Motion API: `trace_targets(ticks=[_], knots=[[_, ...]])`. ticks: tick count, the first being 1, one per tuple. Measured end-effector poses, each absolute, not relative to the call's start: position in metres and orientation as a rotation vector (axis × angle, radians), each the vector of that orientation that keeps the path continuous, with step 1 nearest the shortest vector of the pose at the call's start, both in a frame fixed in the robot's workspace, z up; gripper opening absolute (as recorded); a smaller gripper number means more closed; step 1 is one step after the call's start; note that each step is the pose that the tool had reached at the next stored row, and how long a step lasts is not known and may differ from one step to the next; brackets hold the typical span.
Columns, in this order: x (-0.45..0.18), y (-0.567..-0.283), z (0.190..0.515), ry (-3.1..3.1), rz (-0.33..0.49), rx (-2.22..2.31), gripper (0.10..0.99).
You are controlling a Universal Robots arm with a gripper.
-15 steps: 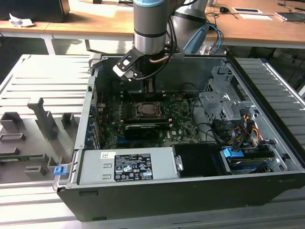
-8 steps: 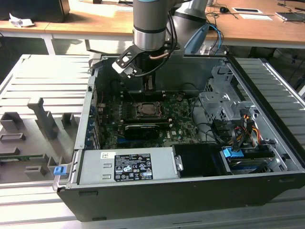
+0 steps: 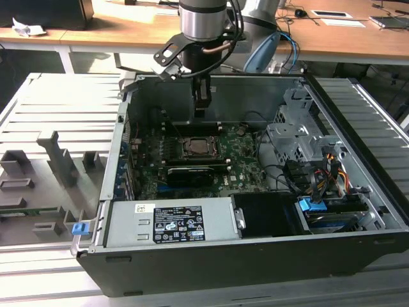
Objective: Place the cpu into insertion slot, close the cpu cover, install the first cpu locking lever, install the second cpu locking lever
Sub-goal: 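Install the first cpu locking lever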
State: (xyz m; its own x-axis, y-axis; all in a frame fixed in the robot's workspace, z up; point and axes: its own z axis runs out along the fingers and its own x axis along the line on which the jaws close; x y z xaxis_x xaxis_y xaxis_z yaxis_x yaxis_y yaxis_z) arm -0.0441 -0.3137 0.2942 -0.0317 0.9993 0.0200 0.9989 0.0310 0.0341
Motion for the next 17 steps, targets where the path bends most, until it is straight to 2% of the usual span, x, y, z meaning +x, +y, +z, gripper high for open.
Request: trace_targets(ticks=[17], knots=[[-0.0464, -0.3137, 0.2933, 2.476, 0.064, 1.929, 0.106]])
